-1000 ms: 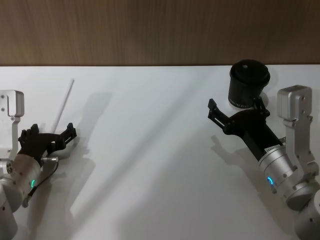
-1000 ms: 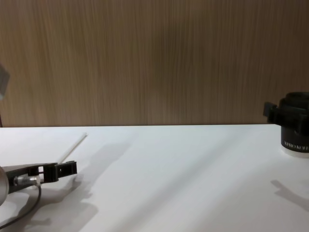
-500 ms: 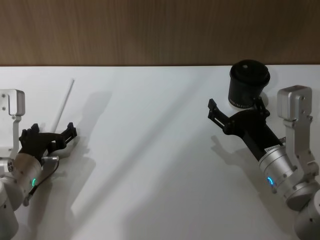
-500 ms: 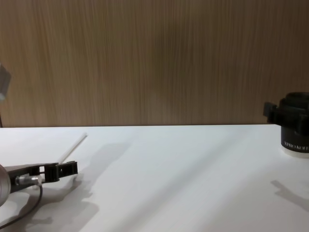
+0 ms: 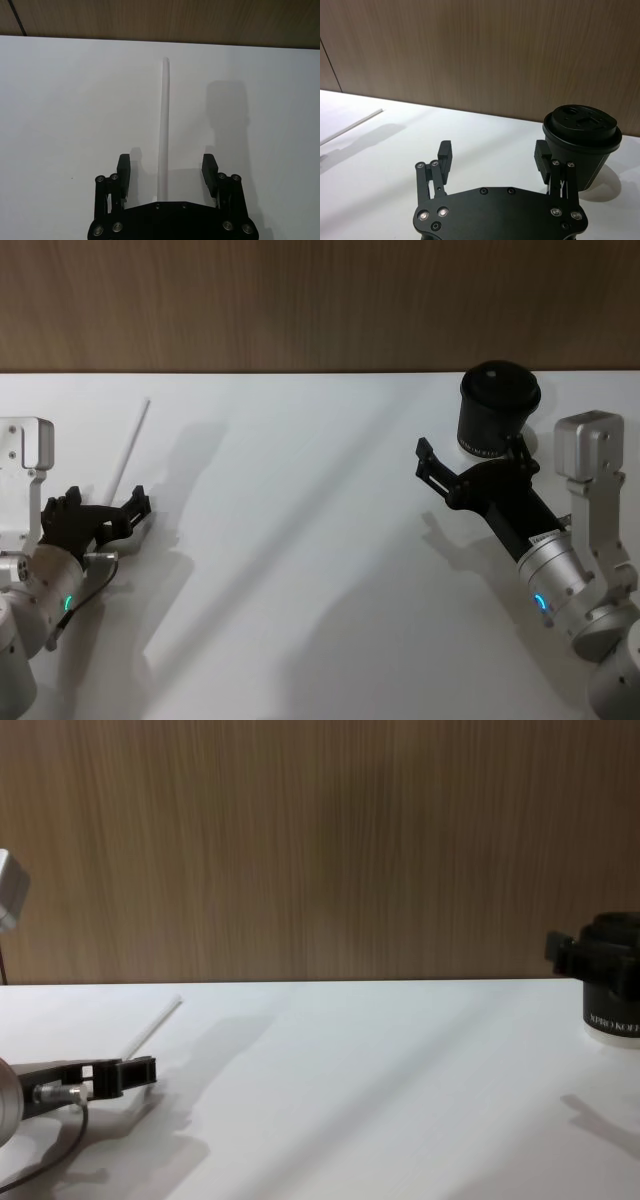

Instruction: Pick up the straw with one hand, pass it to the other hand, and insert it into the cup.

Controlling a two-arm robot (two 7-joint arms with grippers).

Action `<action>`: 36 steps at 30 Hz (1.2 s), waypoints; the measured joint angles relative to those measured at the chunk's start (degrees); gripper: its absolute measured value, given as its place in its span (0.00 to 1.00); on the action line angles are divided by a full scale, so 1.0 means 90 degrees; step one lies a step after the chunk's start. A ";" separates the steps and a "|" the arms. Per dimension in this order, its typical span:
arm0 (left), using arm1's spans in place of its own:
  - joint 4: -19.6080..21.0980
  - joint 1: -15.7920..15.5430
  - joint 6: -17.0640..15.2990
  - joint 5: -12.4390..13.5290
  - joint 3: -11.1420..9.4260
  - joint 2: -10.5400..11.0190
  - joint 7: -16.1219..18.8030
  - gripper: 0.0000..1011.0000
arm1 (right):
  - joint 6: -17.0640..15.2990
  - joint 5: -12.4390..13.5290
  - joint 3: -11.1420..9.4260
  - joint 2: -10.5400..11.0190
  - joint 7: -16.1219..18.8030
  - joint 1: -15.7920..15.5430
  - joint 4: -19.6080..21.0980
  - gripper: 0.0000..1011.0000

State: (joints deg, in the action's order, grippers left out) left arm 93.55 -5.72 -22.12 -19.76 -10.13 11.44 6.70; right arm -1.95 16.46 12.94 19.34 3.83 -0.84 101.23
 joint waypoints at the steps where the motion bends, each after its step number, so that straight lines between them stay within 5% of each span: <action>1: -0.0002 -0.0002 -0.0002 0.0003 0.0000 0.0000 0.0000 0.90 | 0.0000 0.0000 0.0000 0.0000 0.0000 0.0000 0.0000 0.99; 36: -0.0014 -0.0020 -0.0041 0.0041 -0.0022 -0.0002 -0.0009 0.63 | 0.0000 0.0000 0.0000 0.0000 0.0000 0.0000 0.0000 0.99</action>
State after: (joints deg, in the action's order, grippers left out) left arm 93.43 -5.90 -22.49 -19.39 -10.33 11.42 6.61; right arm -1.95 16.46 12.94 19.33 3.83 -0.84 101.23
